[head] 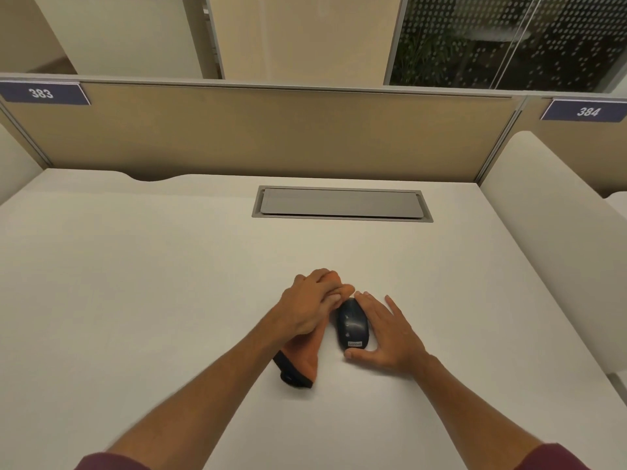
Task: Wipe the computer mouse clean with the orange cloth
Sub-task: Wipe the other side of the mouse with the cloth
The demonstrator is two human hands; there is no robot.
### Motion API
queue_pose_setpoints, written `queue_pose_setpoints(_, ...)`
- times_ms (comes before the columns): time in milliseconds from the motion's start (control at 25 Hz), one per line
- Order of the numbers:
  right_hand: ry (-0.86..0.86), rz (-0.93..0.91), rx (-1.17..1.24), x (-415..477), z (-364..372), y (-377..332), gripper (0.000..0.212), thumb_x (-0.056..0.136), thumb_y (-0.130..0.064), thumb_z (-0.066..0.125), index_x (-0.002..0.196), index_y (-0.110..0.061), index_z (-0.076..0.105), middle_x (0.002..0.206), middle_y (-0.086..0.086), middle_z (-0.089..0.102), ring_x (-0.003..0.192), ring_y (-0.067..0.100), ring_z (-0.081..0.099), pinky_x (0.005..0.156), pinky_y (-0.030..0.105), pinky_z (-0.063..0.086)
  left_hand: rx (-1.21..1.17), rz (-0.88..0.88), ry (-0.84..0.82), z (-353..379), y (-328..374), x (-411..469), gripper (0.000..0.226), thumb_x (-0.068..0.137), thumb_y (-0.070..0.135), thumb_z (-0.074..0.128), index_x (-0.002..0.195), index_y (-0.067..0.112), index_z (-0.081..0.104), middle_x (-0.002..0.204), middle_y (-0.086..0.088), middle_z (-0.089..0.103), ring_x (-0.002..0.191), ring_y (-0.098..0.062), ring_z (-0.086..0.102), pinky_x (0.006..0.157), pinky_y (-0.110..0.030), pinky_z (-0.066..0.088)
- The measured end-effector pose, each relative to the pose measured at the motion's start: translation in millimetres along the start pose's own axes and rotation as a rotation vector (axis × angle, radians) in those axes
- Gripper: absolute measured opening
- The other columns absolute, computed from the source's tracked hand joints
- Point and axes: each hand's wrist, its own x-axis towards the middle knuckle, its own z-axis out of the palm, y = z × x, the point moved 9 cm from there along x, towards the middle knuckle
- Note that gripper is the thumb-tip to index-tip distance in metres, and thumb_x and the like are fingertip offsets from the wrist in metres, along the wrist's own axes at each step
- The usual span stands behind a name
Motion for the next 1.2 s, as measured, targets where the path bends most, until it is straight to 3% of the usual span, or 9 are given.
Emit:
queue_pose_setpoints(200,-0.005,-0.006,0.012,2,1,0,0.108,0.073,-0.087,0.049,0.155,-0.030,0.010,0.161,-0.012,0.021,0.148,-0.002,0.004,0.124,0.041,0.001,-0.008,-0.123,0.000,21,17,-12,0.039,0.106,0.041,0.032,0.144,0.041,0.042,0.158,0.001,0.027,0.135,-0.031,0.034,0.107,-0.047,0.037)
queue_pose_setpoints(560,0.017,-0.011,-0.005,0,0,0,0.109,0.075,-0.085,0.050,0.156,-0.022,0.014,0.161,-0.009,0.021,0.149,0.002,0.007,0.124,0.043,0.003,0.048,0.045,0.109,40,16,-69,0.039,0.105,0.043,0.031,0.143,0.052,0.034,0.160,0.005,0.023,0.130,-0.025,0.039,0.095,-0.037,0.044)
queue_pose_setpoints(720,0.010,-0.009,0.008,1,2,1,0.110,0.073,-0.087,0.049,0.155,-0.024,0.013,0.162,-0.008,0.021,0.149,0.003,0.008,0.124,0.044,0.003,-0.115,-0.097,0.279,26,4,-65,0.041,0.105,0.041,0.034,0.146,0.046,0.037,0.160,0.007,0.025,0.132,-0.022,0.039,0.100,-0.038,0.044)
queue_pose_setpoints(800,0.002,-0.005,0.022,2,3,1,0.108,0.072,-0.087,0.050,0.155,-0.029,0.011,0.161,-0.010,0.021,0.149,0.002,0.008,0.124,0.045,0.004,-0.120,-0.146,0.275,19,8,-46,0.043,0.106,0.042,0.031,0.148,0.048,0.032,0.160,0.005,0.022,0.134,-0.026,0.036,0.103,-0.042,0.044)
queue_pose_setpoints(920,0.013,0.001,0.055,3,2,2,0.102,0.071,-0.086,0.053,0.152,-0.038,0.013,0.160,-0.015,0.023,0.148,-0.002,0.008,0.124,0.046,0.005,0.032,-0.062,0.159,28,25,-30,0.042,0.105,0.040,0.033,0.146,0.048,0.032,0.162,-0.001,0.018,0.135,-0.033,0.034,0.103,-0.047,0.042)
queue_pose_setpoints(1040,0.015,0.004,0.034,3,4,4,0.103,0.071,-0.087,0.052,0.153,-0.036,0.013,0.160,-0.014,0.022,0.148,-0.004,0.005,0.124,0.046,0.006,0.128,0.010,0.156,36,27,-40,0.052,0.099,0.034,0.050,0.144,0.049,0.031,0.163,-0.005,0.014,0.132,-0.039,0.036,0.097,-0.049,0.045)
queue_pose_setpoints(1200,0.017,0.026,0.028,1,4,4,0.108,0.072,-0.087,0.051,0.154,-0.033,0.008,0.161,-0.012,0.021,0.147,-0.005,0.003,0.124,0.043,0.003,0.212,0.103,0.180,43,29,-59,0.056,0.099,0.023,0.045,0.145,0.050,0.027,0.164,-0.011,0.009,0.133,-0.043,0.036,0.095,-0.052,0.046)
